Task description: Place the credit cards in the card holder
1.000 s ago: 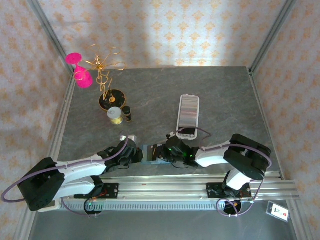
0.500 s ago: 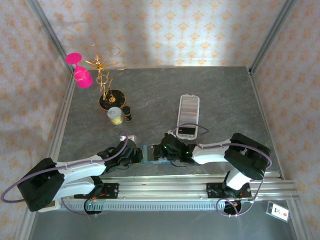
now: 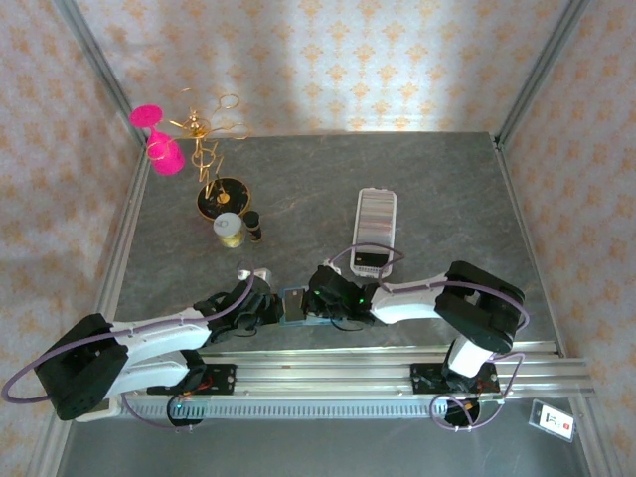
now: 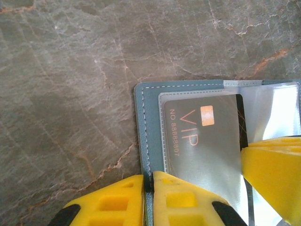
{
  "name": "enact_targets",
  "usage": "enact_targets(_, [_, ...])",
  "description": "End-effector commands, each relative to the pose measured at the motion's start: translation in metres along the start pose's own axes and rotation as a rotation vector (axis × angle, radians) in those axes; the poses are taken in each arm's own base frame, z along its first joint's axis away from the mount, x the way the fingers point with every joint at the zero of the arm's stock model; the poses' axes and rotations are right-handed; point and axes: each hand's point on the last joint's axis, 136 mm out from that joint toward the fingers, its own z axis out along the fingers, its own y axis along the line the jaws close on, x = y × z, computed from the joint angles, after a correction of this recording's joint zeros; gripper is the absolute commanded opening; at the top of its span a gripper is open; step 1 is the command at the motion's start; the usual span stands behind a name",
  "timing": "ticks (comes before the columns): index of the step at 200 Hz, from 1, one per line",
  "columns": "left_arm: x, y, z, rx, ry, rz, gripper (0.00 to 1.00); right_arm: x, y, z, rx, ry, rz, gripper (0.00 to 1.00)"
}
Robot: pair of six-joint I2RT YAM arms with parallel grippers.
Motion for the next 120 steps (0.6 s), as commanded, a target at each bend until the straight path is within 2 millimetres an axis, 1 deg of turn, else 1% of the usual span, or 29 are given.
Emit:
enact_targets(1, [0.011, 0.013, 0.002, -0.037, 0.029, 0.002, 0.11, 0.001, 0.006, 0.001, 0.007, -0.007, -0.032, 0.11])
enact_targets(11, [0.011, 0.013, 0.002, -0.037, 0.027, 0.002, 0.11, 0.002, 0.009, 0.000, -0.003, -0.005, -0.038, 0.12])
enact_targets(26, [0.011, 0.014, 0.002, -0.039, 0.024, 0.002, 0.11, 0.000, 0.007, -0.003, 0.012, -0.014, -0.043, 0.13])
enact_targets(50, [0.009, 0.014, 0.000, -0.040, 0.014, 0.000, 0.12, -0.010, -0.009, -0.014, 0.099, -0.070, -0.052, 0.20])
enact_targets(61, [0.009, 0.014, -0.001, -0.039, 0.010, -0.003, 0.13, -0.013, -0.012, -0.021, 0.116, -0.090, -0.053, 0.22])
enact_targets(93, [0.009, 0.014, -0.001, -0.034, 0.009, -0.003, 0.14, -0.011, -0.021, -0.032, 0.137, -0.089, -0.051, 0.27])
enact_targets(120, [0.010, 0.014, -0.001, -0.032, 0.012, -0.005, 0.14, -0.012, -0.037, -0.040, 0.202, -0.111, -0.054, 0.29])
